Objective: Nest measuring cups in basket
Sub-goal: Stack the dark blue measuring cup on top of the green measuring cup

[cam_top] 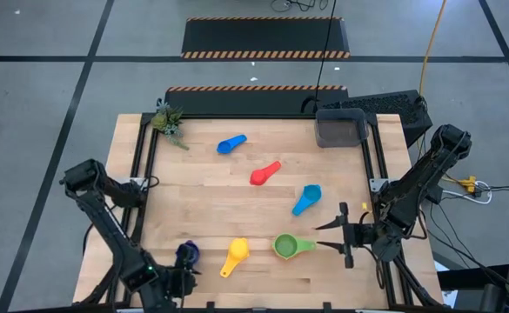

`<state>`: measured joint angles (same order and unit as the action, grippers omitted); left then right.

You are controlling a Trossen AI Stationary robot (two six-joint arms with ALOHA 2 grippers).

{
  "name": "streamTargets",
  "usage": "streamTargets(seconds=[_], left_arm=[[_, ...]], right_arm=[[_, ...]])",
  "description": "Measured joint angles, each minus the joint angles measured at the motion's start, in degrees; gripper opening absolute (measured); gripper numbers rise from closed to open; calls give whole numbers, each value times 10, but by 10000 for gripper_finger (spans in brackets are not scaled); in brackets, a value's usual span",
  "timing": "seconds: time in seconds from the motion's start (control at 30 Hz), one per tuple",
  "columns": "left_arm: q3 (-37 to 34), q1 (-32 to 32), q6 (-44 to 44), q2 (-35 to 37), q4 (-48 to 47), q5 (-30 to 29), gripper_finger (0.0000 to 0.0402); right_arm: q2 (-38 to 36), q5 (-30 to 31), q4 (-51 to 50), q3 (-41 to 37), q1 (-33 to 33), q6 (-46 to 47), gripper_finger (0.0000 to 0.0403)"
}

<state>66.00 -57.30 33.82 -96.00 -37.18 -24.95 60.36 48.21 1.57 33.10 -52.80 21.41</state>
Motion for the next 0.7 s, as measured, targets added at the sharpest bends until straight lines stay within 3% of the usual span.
streamTargets(seconds=[0.2,0.37,0.53,0.7], left_arm=[[0,-16,70,0,-63,71,153],[0,-23,94,0,-141,90,153],[0,-22,71,0,-192,96,157],[-4,-14,32,0,-197,98,188]], right_arm=[[0,0,4,0,0,-4,174],[0,1,4,0,0,-11,174],[0,1,4,0,0,-13,174],[0,1,4,0,0,-14,174]])
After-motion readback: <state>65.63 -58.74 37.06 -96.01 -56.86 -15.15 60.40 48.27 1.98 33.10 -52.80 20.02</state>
